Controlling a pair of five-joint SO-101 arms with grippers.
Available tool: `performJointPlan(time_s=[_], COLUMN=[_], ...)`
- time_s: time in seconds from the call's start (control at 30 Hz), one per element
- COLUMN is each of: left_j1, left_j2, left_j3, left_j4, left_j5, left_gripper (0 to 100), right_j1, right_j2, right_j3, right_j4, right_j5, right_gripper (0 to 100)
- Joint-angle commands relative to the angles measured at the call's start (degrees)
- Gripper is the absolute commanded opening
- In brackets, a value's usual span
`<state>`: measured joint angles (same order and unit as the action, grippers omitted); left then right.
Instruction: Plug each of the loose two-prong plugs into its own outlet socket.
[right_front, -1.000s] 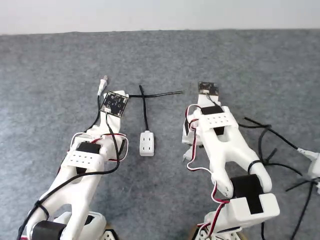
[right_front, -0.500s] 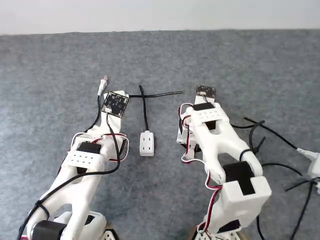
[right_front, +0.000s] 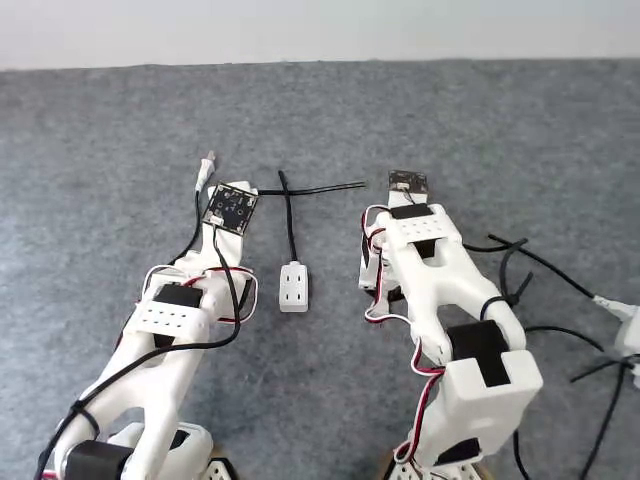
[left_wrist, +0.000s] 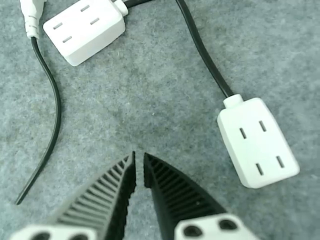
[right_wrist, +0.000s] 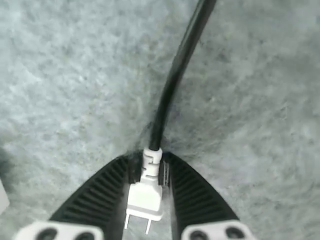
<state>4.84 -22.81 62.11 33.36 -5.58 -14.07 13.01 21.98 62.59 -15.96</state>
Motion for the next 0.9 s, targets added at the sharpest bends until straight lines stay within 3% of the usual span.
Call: performJointPlan(time_s=[0.0,0.17,0.3,0.43,0.6,0.7,0.87], left_j1=[0.26,0.26,-0.26,-1.93,-3.34,-2.73,1.76], left_j2=[-1.41,-1.41,1.49,11.43,24.0,28.31,28.92], left_j3=[-2.51,-2.95,-5.58,-14.2,-27.38,-32.13,-31.69], left_j4=[-1.32,-1.32,-0.26,5.1,17.67,24.18,29.54], left_j5=[0.09,0.7,5.36,6.33,5.63,-2.9,-16.88], left_gripper=[3,3,3,3,3,2,2], right_j1=[-5.41,-10.33,-11.74,-13.58,-14.37,-14.9,-19.38], right_j2=[-4.7,-16.57,-28.62,-40.31,-52.44,-58.15,-66.33], right_j3=[1.05,10.64,19.25,26.29,30.59,32.44,37.19], right_j4=[0.04,-5.93,-9.98,-12.09,-8.66,-6.9,-6.81], right_j5=[3.43,4.48,11.96,15.91,19.25,25.93,29.01], right_gripper=[0.8,0.8,0.8,0.8,0.8,0.8,0.8])
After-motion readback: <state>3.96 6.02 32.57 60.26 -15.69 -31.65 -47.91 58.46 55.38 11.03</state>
